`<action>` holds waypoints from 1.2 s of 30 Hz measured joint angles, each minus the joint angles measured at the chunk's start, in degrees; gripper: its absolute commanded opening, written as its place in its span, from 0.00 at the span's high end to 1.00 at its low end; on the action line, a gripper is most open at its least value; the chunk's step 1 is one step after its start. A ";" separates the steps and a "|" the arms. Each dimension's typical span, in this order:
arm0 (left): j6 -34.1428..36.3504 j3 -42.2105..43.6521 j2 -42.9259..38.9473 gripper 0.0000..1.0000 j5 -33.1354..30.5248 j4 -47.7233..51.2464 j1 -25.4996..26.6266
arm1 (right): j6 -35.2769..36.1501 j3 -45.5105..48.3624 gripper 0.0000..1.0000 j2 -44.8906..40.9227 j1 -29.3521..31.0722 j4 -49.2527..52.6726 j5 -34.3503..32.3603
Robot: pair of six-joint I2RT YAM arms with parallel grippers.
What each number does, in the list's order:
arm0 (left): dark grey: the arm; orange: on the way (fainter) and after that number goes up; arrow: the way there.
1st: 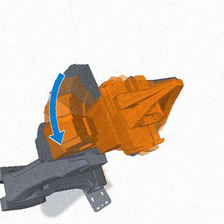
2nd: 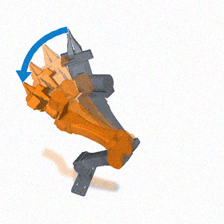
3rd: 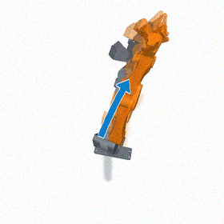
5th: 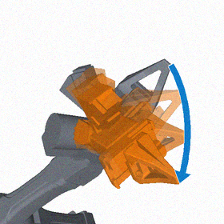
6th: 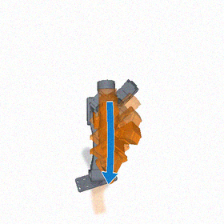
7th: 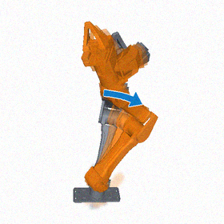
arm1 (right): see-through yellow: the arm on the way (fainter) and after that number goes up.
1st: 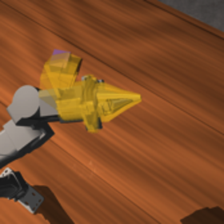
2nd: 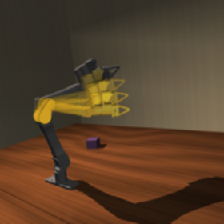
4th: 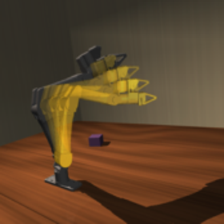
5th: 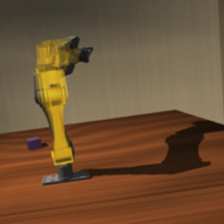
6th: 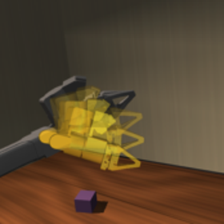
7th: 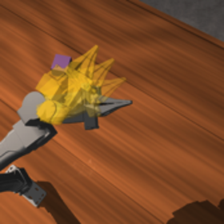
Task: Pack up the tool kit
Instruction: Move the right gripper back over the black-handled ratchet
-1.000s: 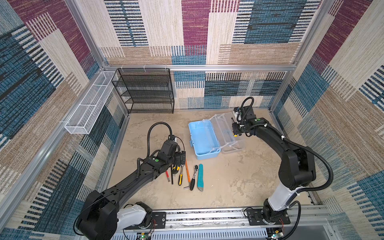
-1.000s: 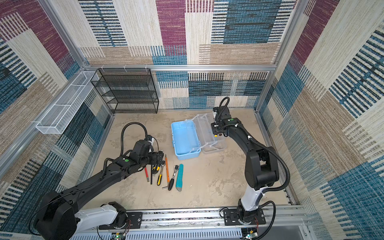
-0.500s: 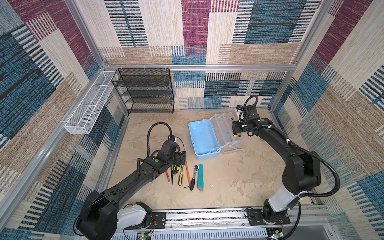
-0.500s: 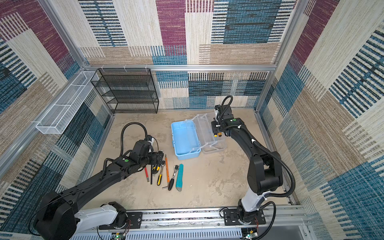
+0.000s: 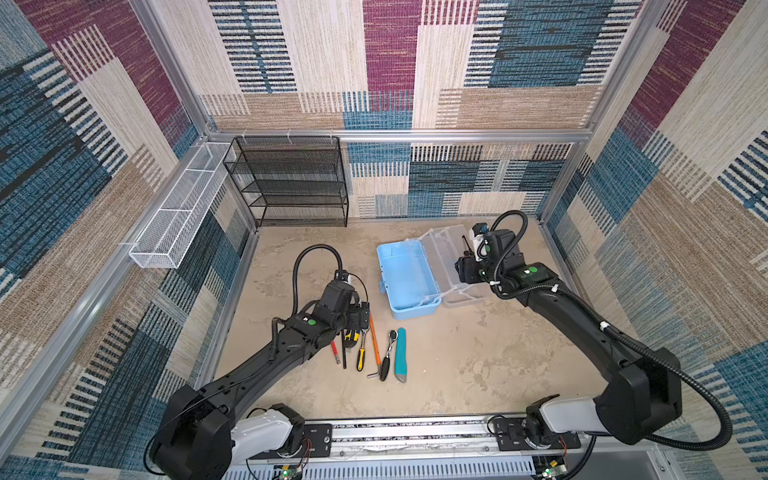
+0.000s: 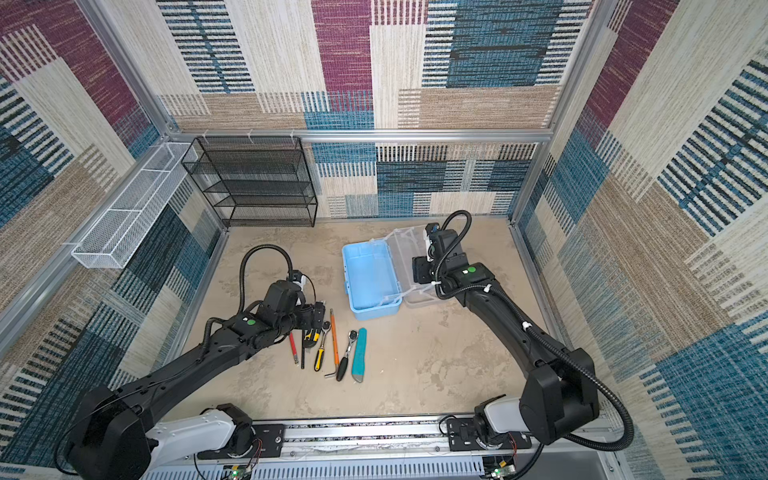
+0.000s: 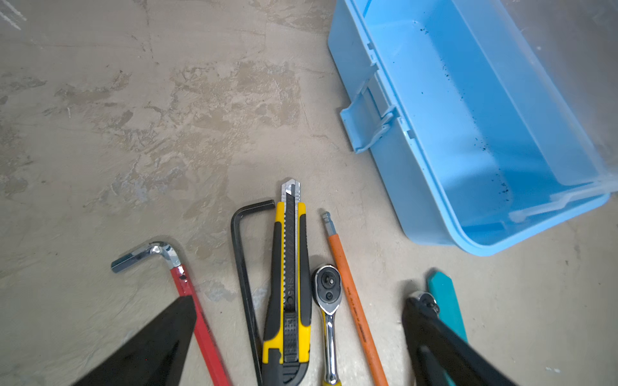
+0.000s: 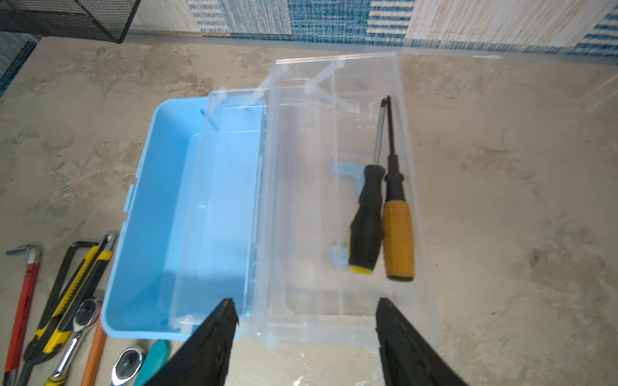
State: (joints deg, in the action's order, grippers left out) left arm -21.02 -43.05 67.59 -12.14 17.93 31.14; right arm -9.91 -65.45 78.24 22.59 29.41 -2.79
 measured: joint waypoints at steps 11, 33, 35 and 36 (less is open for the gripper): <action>-0.04 1.38 -2.71 0.01 -1.42 3.37 0.00 | -9.92 3.61 0.30 0.28 12.59 -2.97 -0.17; -2.67 7.37 -7.93 0.00 -4.02 4.63 0.02 | -33.38 6.12 0.51 16.68 37.46 -9.14 -0.15; -2.84 7.78 -8.61 0.00 -4.02 4.81 0.02 | -34.32 5.70 0.55 18.67 37.73 -9.49 0.20; -2.84 8.00 -8.94 0.00 -4.04 4.76 0.02 | -34.71 5.68 0.56 19.28 37.83 -9.44 0.22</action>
State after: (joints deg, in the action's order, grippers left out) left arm -23.86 -35.05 58.65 -16.19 22.70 31.16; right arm -44.62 -59.77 97.51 60.42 19.97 -2.57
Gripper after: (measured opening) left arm 0.998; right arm 0.466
